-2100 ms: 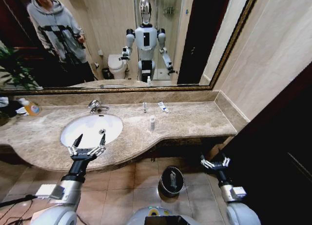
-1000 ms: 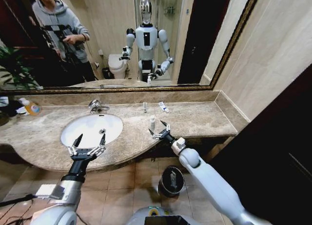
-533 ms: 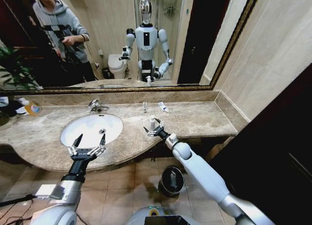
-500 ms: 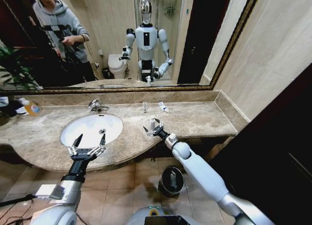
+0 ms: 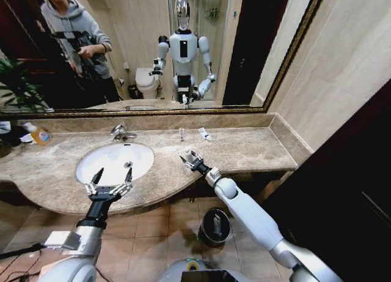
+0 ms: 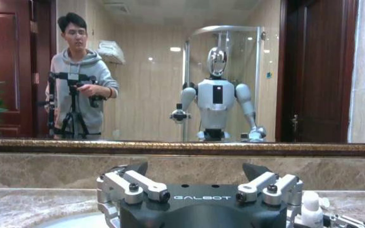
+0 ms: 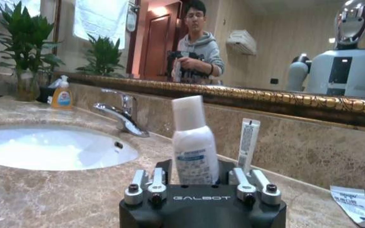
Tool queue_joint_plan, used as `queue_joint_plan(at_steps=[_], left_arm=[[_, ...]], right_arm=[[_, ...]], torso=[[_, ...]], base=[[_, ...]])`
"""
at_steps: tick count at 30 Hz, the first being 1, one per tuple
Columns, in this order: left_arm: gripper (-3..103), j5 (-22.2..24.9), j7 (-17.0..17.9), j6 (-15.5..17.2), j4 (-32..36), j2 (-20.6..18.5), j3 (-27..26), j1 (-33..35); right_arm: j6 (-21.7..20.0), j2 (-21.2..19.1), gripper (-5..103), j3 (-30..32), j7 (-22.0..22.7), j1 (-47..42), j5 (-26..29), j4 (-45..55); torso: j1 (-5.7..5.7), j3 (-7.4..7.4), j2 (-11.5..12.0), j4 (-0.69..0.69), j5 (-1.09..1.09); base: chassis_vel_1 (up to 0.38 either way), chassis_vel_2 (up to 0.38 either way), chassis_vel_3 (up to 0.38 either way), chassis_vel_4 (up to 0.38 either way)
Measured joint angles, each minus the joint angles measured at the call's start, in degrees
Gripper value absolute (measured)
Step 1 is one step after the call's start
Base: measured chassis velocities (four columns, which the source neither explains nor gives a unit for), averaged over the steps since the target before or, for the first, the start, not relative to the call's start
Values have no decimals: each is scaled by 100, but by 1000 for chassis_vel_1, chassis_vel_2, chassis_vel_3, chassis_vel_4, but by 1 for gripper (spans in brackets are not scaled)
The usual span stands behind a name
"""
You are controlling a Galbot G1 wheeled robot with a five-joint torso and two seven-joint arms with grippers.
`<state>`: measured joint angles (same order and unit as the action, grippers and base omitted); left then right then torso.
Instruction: Pick up the trash from the sink and place it in the trash bin.
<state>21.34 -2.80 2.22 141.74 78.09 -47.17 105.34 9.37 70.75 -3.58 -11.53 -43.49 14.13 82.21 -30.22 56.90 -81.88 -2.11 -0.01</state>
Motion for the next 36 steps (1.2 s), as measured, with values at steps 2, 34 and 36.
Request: queue_joint_plan(at_steps=[2, 34, 36], left_arm=[[100, 0, 0, 0, 0, 0, 0, 0], [100, 0, 1, 0, 0, 0, -1, 0], [100, 0, -1, 0, 0, 0, -1, 0]], right_arm=[[0, -1, 44, 0, 1, 5, 2, 0], [-105, -867, 15, 1148, -117, -922, 476, 1152], [-108, -1053, 15, 1369, -162, -1145, 574, 1370]], torso=[[0, 0, 0, 0, 0], [0, 0, 0, 0, 2], [0, 0, -1, 0, 7]], base=[[0, 0, 0, 0], [0, 0, 0, 0], [0, 0, 0, 0]])
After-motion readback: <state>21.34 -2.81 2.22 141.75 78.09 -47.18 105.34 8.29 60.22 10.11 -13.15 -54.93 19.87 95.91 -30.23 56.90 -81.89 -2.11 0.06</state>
